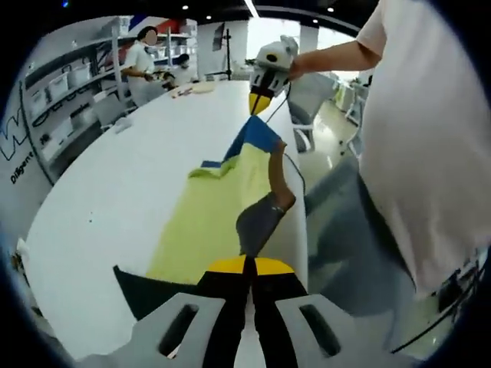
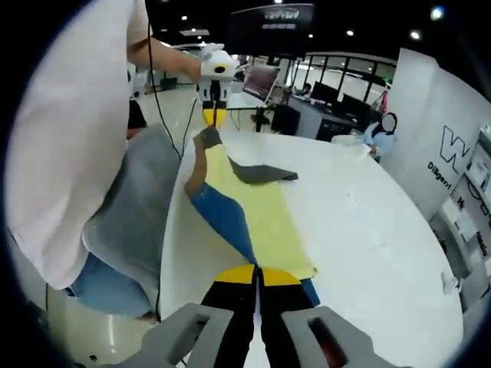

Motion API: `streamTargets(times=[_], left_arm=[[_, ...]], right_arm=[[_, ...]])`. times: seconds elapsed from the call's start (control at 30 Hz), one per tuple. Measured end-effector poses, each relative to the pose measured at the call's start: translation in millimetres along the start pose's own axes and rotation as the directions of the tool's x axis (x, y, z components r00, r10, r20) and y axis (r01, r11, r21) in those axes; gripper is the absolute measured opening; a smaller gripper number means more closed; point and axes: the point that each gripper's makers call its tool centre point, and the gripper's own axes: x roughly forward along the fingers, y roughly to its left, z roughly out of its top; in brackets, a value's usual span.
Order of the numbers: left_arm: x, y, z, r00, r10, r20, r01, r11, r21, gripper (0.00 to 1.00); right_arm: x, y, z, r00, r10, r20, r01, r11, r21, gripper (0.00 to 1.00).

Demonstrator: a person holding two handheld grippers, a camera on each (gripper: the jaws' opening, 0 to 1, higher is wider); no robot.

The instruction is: Fold the garment on the visible template until the final outline fits inside the template.

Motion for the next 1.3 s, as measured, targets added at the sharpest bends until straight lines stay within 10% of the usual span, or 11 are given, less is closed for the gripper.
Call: streamTargets(times=[0.97,1.3], left_arm=[[54.3,226.4,1.9,0.971,0.235,0.034,-0.224,0.955,-0.197,0.05],[75.9,317.3,-1.8,0.912,0.410,-0.016,-0.408,0.902,-0.144,0.05]], right_arm=[[92.3,-184.5,-28.8,0.992,-0.124,-0.020,0.126,0.981,0.151,0.00],[125.0,-255.6,-45.6,0.971,-0.234,-0.058,0.240,0.955,0.176,0.00]])
